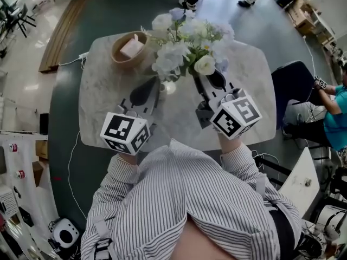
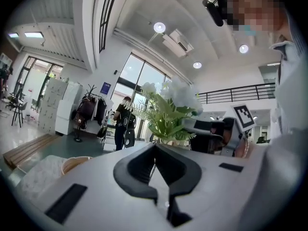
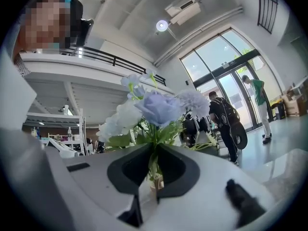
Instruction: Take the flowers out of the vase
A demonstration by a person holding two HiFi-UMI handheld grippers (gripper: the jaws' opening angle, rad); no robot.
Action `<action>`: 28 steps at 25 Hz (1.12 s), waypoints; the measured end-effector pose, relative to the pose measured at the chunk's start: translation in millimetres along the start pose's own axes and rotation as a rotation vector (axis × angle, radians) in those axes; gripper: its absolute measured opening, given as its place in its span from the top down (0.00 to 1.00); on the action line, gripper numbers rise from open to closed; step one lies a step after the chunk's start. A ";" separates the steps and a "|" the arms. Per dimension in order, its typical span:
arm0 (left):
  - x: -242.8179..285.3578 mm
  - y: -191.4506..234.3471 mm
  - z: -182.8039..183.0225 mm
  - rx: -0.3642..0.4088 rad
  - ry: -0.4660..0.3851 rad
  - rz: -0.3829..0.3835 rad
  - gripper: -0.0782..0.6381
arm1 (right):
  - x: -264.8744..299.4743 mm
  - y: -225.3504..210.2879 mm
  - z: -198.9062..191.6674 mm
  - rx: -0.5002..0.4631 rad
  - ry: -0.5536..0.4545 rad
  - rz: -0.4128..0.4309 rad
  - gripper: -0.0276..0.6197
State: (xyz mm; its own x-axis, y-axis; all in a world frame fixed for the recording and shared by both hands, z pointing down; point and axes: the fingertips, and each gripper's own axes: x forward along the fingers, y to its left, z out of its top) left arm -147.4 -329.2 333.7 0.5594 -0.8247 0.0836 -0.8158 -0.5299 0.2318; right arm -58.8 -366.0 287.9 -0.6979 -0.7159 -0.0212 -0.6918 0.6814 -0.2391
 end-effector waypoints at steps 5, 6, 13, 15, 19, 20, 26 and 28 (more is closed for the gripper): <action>-18.6 14.2 15.1 -0.020 -0.061 0.024 0.87 | 0.4 10.7 0.1 0.036 -0.047 -0.020 0.90; -23.3 15.7 14.2 -0.032 -0.066 0.027 0.87 | 0.3 14.0 -0.8 0.041 -0.051 -0.024 0.90; -22.7 6.5 0.0 -0.010 0.001 -0.009 0.87 | -2.4 19.5 5.6 0.105 -0.088 -0.005 0.90; -21.6 6.5 4.8 -0.019 0.000 -0.002 0.87 | -3.6 21.1 5.4 0.116 -0.087 0.018 0.90; -11.4 -5.6 0.0 -0.015 0.006 0.003 0.87 | -18.6 6.5 -8.9 0.151 -0.069 0.026 0.90; -9.7 -9.0 -2.8 -0.014 0.010 0.004 0.87 | -22.9 3.1 -11.8 0.155 -0.065 0.025 0.90; -8.7 -9.2 -11.5 -0.015 0.042 0.017 0.87 | -27.9 -0.5 -15.9 0.150 -0.052 0.022 0.90; -7.1 -8.8 -11.2 -0.012 0.044 0.016 0.87 | -27.0 -1.2 -16.2 0.144 -0.047 0.023 0.90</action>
State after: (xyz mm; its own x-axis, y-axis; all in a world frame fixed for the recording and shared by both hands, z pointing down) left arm -142.6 -316.4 341.9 0.5522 -0.8236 0.1298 -0.8232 -0.5138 0.2415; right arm -42.1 -345.1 304.4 -0.7016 -0.7089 -0.0726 -0.6395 0.6713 -0.3746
